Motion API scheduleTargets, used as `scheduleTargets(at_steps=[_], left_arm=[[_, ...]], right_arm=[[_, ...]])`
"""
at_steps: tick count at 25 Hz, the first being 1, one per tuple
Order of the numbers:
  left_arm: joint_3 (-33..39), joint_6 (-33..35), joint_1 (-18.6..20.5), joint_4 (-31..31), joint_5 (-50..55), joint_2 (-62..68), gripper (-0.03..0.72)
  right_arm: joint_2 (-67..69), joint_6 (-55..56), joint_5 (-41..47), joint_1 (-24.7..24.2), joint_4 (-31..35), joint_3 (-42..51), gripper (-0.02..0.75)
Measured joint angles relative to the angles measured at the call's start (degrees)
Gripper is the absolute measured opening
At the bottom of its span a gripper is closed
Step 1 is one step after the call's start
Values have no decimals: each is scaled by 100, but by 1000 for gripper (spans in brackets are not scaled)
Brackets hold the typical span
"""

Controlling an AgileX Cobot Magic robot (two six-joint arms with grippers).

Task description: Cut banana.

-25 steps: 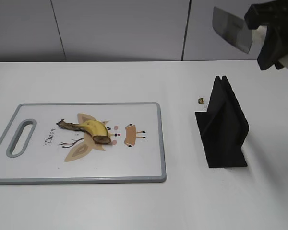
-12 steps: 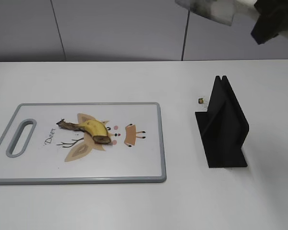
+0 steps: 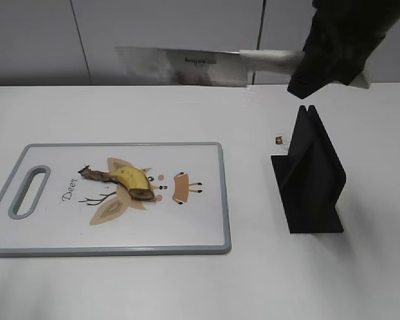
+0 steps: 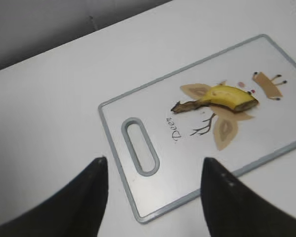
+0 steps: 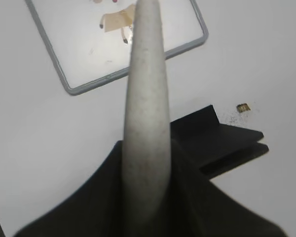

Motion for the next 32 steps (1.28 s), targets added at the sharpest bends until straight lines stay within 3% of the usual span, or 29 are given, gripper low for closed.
scheduleTargets(at_steps=[7,14,20,32], left_arm=[[-1176,1523,-520,-244,427,1743,576],[-2397,2537,-1291,-169,950,3402,576],[-2776,2641,-1711,-53,1325,4461,576],[-2812,2567,-1723,67,734,5423,572]], right_arm=[[637,-1270,77,51,90,-274,163],[1339,-1846,71,509,239,-603,163],[1724,-1935,-26,733,444,-887,163],[1765,-1961,-131,733,481,-898,162]])
